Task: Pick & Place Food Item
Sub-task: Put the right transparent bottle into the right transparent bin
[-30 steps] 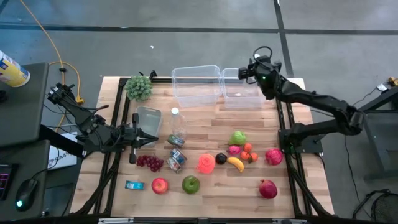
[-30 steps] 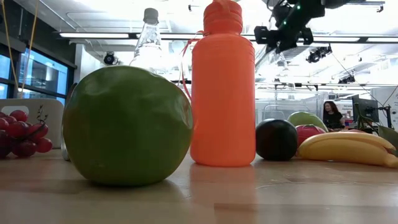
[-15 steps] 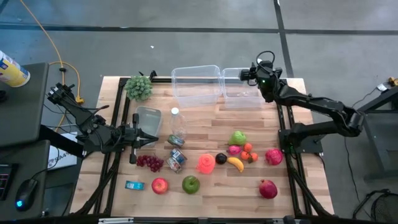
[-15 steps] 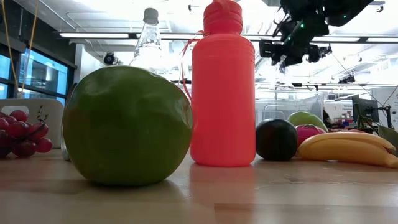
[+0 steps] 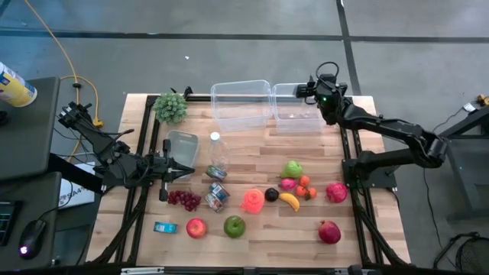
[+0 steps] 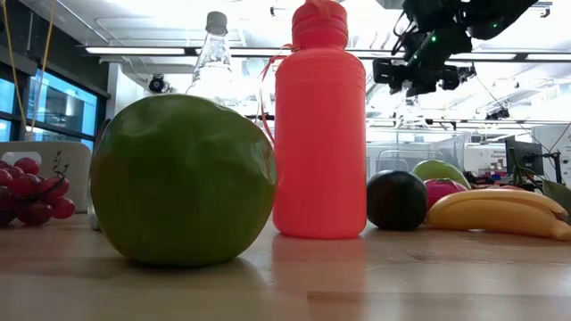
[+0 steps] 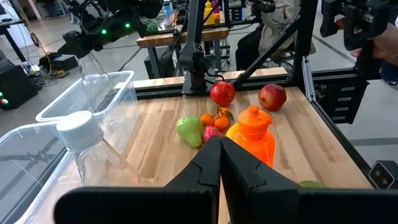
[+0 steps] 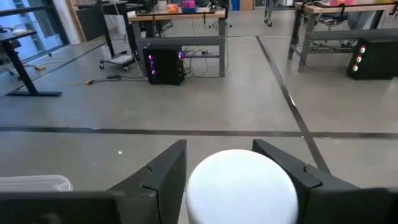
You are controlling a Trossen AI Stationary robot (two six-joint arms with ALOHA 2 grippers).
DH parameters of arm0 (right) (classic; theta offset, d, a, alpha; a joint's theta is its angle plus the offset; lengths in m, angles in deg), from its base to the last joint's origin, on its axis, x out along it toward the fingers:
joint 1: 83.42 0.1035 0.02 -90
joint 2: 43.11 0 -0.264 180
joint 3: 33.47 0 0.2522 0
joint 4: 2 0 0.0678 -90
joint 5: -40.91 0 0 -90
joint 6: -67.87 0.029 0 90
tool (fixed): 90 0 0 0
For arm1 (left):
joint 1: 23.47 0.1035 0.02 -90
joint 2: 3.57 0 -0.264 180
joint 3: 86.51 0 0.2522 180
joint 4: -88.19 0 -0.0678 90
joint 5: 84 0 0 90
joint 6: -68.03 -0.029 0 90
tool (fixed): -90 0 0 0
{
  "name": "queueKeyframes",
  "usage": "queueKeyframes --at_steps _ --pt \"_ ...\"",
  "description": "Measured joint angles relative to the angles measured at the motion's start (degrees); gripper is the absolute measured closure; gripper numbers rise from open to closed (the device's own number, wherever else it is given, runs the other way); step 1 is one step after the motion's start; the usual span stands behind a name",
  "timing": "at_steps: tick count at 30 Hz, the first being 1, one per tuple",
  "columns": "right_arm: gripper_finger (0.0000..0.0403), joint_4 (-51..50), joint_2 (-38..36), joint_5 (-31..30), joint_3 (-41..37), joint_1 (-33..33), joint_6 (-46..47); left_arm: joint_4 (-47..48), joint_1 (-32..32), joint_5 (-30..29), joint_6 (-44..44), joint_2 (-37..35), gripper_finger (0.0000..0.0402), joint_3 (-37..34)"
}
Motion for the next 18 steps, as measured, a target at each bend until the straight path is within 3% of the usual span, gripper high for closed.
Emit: queueKeyframes --at_steps 18 --pt "0.0228 -1.26 0.01 -1.2 0.0 0.02 -0.5 0.0 0.0 0.0 -0.01 0.0 0.0401 0.0"
